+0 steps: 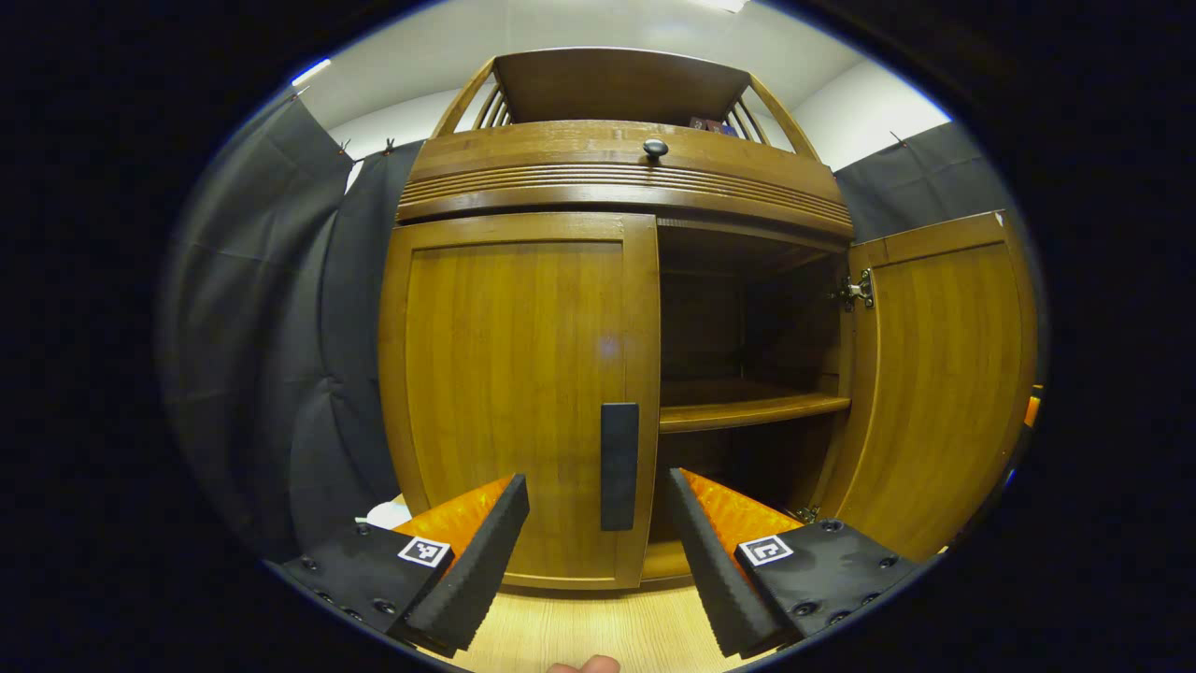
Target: Open the right door of the double-door shoe cabinet with the right hand, and open the left door with the left hand.
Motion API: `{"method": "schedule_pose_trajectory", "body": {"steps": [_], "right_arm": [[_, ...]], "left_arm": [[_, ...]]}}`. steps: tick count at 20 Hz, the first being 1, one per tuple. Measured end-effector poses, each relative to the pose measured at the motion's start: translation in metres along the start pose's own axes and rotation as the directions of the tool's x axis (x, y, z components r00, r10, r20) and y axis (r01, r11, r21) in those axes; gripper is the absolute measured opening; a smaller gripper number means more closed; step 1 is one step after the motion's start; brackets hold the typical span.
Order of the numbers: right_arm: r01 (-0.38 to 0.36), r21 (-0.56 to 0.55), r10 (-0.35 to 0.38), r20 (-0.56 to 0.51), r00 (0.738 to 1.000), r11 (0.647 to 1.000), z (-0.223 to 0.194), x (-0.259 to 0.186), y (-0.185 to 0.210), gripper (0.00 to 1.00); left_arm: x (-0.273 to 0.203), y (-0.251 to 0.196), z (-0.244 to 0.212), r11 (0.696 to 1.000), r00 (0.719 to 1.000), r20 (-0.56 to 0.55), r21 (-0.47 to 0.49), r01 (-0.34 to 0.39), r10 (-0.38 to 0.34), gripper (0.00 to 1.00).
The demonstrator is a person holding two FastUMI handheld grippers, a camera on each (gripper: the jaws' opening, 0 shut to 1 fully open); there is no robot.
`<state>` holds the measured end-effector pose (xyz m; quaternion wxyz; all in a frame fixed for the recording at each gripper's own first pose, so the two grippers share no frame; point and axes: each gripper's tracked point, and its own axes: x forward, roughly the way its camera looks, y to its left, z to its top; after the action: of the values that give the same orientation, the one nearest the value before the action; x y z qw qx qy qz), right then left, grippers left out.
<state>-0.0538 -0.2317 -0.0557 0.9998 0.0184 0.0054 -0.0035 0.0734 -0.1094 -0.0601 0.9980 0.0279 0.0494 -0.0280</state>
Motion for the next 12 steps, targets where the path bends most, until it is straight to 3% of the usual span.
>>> {"method": "schedule_pose_trajectory", "body": {"steps": [4, 12], "right_arm": [[0.004, -0.002, -0.004, 0.018, 1.0, 1.0, 0.009, -0.003, -0.003, 0.92], [0.041, 0.047, -0.041, -0.007, 0.999, 0.998, -0.002, -0.006, -0.019, 0.92]], "left_arm": [[0.033, -0.002, 0.009, 1.0, 0.999, 0.049, 0.009, -0.018, 0.017, 0.94], [0.095, -0.007, -0.017, 1.0, 1.0, -0.002, 0.019, -0.023, 0.023, 0.94]]}}
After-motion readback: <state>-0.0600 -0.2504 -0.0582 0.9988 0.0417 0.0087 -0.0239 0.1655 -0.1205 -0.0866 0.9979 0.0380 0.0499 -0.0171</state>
